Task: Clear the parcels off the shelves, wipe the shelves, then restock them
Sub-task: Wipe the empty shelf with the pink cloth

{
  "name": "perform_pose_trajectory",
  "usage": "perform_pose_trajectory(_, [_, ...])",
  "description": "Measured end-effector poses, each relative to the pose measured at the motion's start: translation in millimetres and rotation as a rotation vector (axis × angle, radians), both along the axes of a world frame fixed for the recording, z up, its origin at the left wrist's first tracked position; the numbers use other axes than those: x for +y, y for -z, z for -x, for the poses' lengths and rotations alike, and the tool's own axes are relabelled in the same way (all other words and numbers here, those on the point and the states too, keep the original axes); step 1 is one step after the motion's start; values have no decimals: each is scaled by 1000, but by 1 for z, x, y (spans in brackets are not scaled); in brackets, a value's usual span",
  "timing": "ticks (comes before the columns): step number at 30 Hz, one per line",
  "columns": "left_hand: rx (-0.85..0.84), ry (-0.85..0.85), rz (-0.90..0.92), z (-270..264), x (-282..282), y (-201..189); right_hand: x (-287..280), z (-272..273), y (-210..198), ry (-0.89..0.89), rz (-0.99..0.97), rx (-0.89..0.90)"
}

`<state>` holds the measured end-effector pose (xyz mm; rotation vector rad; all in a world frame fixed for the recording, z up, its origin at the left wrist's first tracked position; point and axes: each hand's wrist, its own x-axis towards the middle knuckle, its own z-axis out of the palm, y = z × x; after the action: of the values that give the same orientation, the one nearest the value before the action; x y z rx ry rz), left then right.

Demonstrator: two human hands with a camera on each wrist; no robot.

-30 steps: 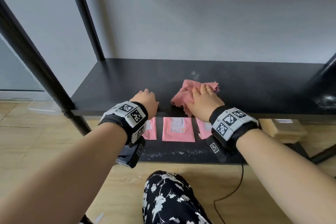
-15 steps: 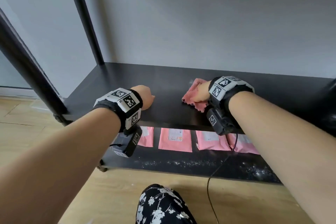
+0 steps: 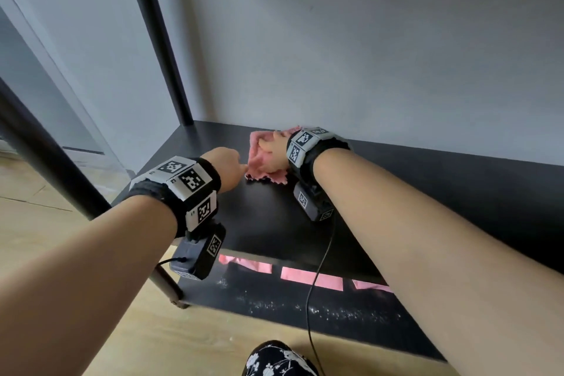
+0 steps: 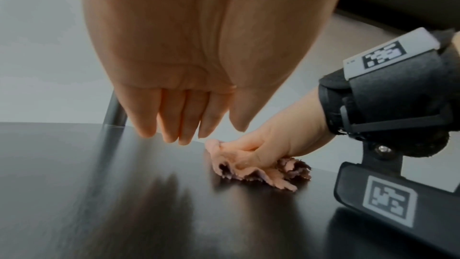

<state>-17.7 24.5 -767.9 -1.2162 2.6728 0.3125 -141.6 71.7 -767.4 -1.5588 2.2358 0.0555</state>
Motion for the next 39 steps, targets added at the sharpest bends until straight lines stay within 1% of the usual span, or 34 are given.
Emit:
perform_pose_trajectory(3, [-24, 3, -17, 5, -2, -2, 4, 20, -3, -33, -14, 52])
perform_pose_trajectory(5, [-36, 10, -27, 8, -2, -2, 19, 38, -6, 13, -7, 71])
perform_pose_trajectory(7, [-46, 31, -35, 10, -1, -3, 37, 57, -13, 56, -116, 112])
perform_pose_trajectory(8, [-45, 38, -40, 9, 0, -3, 45, 63, -15, 21, -169, 114])
perform_pose_trajectory(9, [-46, 42, -47, 8, 1, -3, 56, 68, -14, 66, -194, 36])
perform_pose_trajectory(10, [-47, 44, -53, 6, 3, -3, 67, 75, -11, 95, -159, -33])
perform_pose_trajectory(11, [-45, 45, -55, 3, 4, -4, 75, 82, -7, 152, -142, 6])
perform_pose_trajectory(12, [-40, 44, -56, 1, 5, -4, 78, 85, -5, 178, -158, 109])
perform_pose_trajectory(13, [-34, 44, -56, -3, 6, -4, 81, 89, -1, 216, -152, 137])
perform_pose_trajectory(14, [-27, 44, -53, -6, 7, -4, 85, 82, 1, 235, -149, 42])
perform_pose_trajectory(16, [-14, 42, -46, -16, 7, -3, 87, 66, 1, 221, -129, -295])
perform_pose_trajectory(17, [-13, 38, -41, -22, 8, -3, 86, 61, 3, 206, -103, -337])
perform_pose_trajectory(18, [-12, 33, -32, -28, 8, -3, 88, 42, -2, 191, -112, -248])
perform_pose_trajectory(19, [-13, 28, -23, -34, 9, -3, 88, 29, 0, 188, -112, -73])
perform_pose_trajectory(20, [-15, 28, -14, -41, 10, -3, 86, 13, 0, 134, -119, 112])
perform_pose_trajectory(21, [-16, 29, -7, -47, 11, -3, 82, -3, 1, 66, -165, 246])
perform_pose_trajectory(22, [-23, 30, -1, -53, 12, -4, 78, -19, 1, 20, -172, 284])
perform_pose_trajectory(23, [-28, 34, 4, -58, 14, -4, 75, -34, 9, -17, -152, 256])
perform_pose_trajectory(24, [-33, 39, 10, -62, 15, -5, 72, -50, 13, -43, -137, 140])
perform_pose_trajectory(26, [-44, 46, 30, -66, 17, -7, 69, -78, 24, -143, -121, -289])
perform_pose_trajectory(27, [-49, 45, 35, -67, 18, -8, 70, -91, 28, -205, -158, -358])
perform_pose_trajectory(28, [-52, 42, 38, -67, 17, -8, 69, -97, 29, -201, -202, -228])
perform_pose_trajectory(30, [-47, 34, 47, -69, 16, -9, 65, -90, 26, -175, -65, 109])
perform_pose_trajectory(32, [-35, 32, 42, -69, 13, -9, 64, -72, 21, -150, -55, 211])
perform_pose_trajectory(34, [-28, 20, 25, -69, 9, -7, 65, -49, 18, -68, -58, 201])
perform_pose_trajectory(37, [-17, -3, 3, -63, 2, -7, 58, -23, 7, 114, -47, 52])
perform_pose_trajectory(39, [5, -17, 1, -58, -3, -7, 43, -10, 1, 170, -12, -8])
